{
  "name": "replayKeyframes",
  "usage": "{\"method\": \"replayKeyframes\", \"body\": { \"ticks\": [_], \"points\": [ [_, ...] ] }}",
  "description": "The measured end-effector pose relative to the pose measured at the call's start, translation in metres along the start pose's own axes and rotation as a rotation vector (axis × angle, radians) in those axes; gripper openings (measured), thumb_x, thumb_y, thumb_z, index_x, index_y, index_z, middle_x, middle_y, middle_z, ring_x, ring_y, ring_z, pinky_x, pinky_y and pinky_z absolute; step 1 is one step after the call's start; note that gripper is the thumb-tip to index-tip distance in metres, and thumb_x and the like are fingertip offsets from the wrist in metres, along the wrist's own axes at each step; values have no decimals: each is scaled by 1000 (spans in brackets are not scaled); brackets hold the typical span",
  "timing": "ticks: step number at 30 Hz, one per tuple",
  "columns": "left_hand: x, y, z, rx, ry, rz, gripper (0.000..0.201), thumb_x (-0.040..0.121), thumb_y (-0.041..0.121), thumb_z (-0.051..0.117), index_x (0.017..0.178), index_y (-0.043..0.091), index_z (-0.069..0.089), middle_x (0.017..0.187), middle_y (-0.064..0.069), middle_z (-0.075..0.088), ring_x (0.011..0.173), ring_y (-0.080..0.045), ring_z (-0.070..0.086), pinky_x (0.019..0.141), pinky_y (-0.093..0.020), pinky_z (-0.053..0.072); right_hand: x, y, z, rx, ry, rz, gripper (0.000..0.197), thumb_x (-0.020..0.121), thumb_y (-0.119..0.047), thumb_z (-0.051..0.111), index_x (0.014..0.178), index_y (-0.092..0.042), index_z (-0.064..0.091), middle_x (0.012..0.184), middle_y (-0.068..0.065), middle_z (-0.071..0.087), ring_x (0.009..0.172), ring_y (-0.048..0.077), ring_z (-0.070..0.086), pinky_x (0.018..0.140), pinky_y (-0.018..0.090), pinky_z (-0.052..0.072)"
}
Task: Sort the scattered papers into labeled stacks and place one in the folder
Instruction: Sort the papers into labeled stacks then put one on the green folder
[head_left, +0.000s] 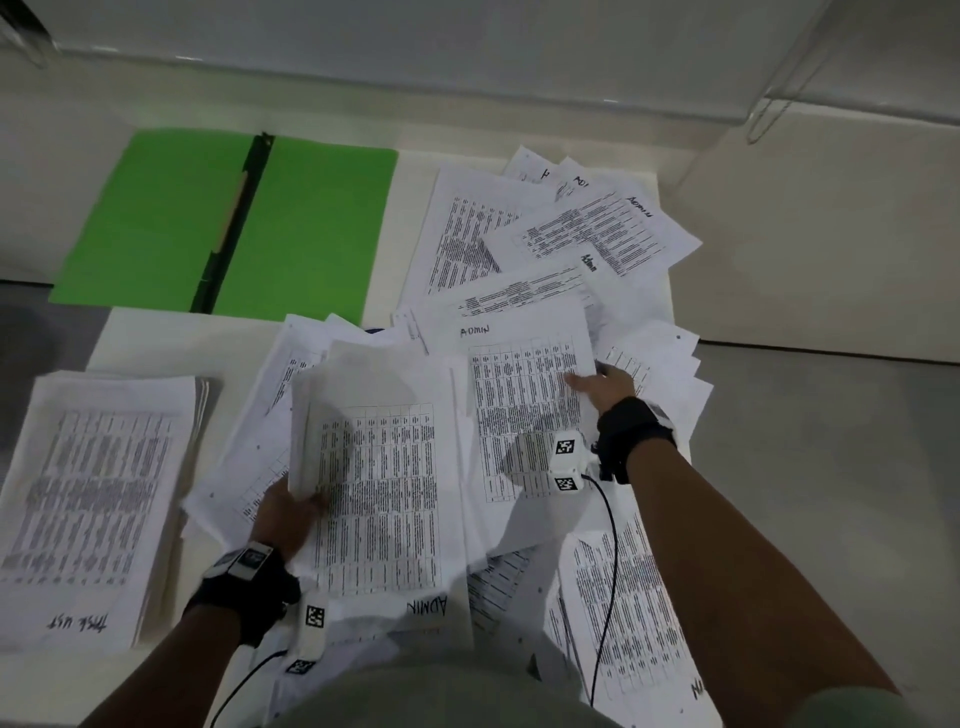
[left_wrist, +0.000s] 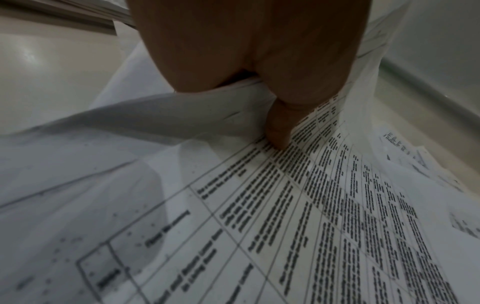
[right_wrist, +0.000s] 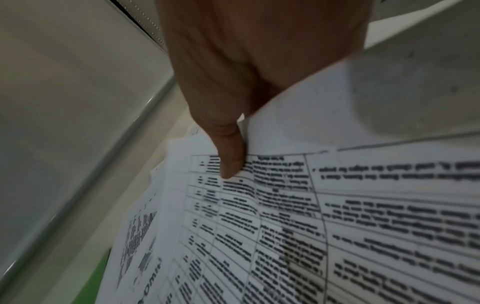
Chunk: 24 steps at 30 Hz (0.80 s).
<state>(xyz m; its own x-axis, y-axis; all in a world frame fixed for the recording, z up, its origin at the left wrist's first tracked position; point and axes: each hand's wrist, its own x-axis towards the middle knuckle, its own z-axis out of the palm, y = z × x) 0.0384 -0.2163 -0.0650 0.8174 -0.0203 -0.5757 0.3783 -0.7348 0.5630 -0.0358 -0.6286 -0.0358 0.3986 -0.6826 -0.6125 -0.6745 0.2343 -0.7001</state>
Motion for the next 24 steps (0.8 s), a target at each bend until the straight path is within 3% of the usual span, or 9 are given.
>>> {"method": "replayKeyframes", "body": {
  "ticks": [2,4,7,9,12,15,17,21,24],
  "points": [
    [1,-1,1,-3,-2,1,31,85,7,64,115,0,60,99,-21,67,85,-34,63,77,-43,52,2,0,1,-87,7,-56,39,84,-13,73,107,16,62,103,25,68,88,18,55,76,33,47],
    [-1,-1,3,-3,-4,7,33,86,6,64,117,-2,58,101,-23,66,82,-32,61,72,-37,50,1,1,1,-138,6,-94,35,88,-18,69,99,15,63,88,15,60,84,18,51,73,30,42],
    [-1,-2,3,-25,-2,18,36,85,6,65,119,-3,57,102,-24,66,82,-33,61,71,-36,49,-1,8,-10,-120,26,-146,37,92,-20,62,108,13,60,106,24,66,102,34,61,93,44,47],
    [1,-3,2,-24,-1,19,36,85,6,66,118,-3,58,103,-23,66,86,-34,61,75,-40,50,-3,15,-22,-58,37,-141,45,91,-31,63,117,6,60,120,24,63,114,37,58,101,50,45],
    [1,-3,1,-21,-1,18,33,83,5,67,114,-4,59,96,-22,66,85,-34,61,74,-40,48,-7,26,-45,53,73,-128,63,87,-43,65,133,-2,52,135,12,57,124,29,53,108,45,41],
    [-1,-2,1,-18,-8,21,34,83,4,66,115,-7,58,90,-19,64,81,-31,59,68,-33,44,-13,34,-71,79,164,-156,49,94,-29,62,124,9,54,131,26,55,117,39,54,105,46,44],
    [-2,-1,1,-15,-11,17,36,84,4,66,116,-7,57,89,-19,63,77,-30,58,62,-27,43,-13,40,-86,-24,198,-153,45,94,-29,61,120,7,56,134,28,52,114,38,54,100,42,43],
    [-3,0,0,-20,-10,7,36,85,4,64,119,-6,56,90,-19,63,76,-29,57,57,-23,40,-11,56,-102,-375,144,-20,75,90,-40,63,143,6,35,150,22,36,138,35,37,113,40,30],
    [-4,0,1,-29,-12,12,38,85,5,64,121,-5,55,92,-18,63,77,-29,58,59,-23,43,-18,65,-98,-531,175,6,69,91,-45,60,137,4,45,144,21,45,134,36,42,110,41,34]
  ]
}}
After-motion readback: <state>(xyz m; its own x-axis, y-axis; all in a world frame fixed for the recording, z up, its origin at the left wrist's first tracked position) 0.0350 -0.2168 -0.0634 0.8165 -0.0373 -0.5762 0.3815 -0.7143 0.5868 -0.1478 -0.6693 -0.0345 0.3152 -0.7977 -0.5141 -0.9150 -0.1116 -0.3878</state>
